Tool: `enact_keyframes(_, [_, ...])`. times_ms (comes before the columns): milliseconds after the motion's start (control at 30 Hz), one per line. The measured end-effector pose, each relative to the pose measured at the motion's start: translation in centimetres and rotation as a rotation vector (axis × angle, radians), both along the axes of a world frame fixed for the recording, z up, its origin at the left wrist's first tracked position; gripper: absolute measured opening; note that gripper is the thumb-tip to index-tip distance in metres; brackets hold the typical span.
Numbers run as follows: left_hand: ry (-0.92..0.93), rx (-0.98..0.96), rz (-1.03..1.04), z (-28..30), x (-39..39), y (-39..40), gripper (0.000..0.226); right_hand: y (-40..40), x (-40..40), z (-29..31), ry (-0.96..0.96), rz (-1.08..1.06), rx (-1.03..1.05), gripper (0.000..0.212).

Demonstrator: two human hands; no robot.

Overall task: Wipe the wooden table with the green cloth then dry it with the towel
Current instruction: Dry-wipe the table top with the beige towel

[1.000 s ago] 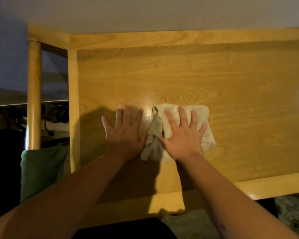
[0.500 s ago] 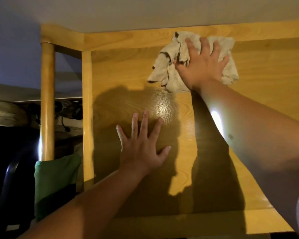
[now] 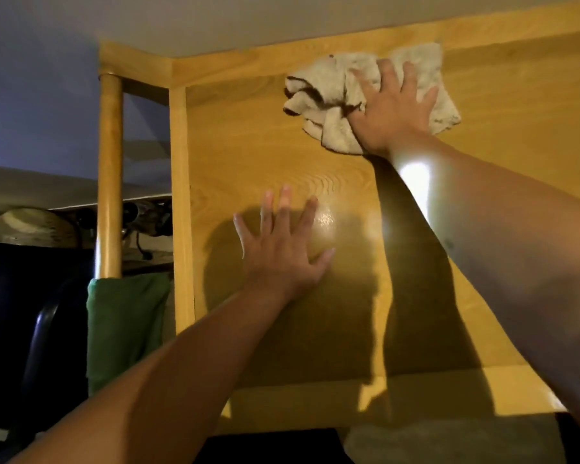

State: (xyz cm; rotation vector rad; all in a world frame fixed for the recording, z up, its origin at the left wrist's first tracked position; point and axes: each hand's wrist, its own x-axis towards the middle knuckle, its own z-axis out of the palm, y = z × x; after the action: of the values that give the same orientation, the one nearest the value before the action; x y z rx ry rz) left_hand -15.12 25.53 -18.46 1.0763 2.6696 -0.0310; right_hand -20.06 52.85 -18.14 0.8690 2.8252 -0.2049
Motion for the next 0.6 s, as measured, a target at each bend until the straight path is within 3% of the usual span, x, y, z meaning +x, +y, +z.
enact_keyframes(167, [0.027,0.064,-0.014,0.3,0.4,-0.6,0.069,-4.7,9.2,0.5,-0.028,0.027,0.009,0.070])
enact_keyframes(333, [-0.012,0.008,0.009,-0.2,0.0,-0.5,0.068,-9.8,19.0,1.3,-0.073,0.038,0.000,0.077])
enact_keyframes(600, [0.023,0.085,0.023,-0.3,0.6,-0.6,0.067,-16.2,32.0,2.5,-0.121,-0.004,-0.029,0.085])
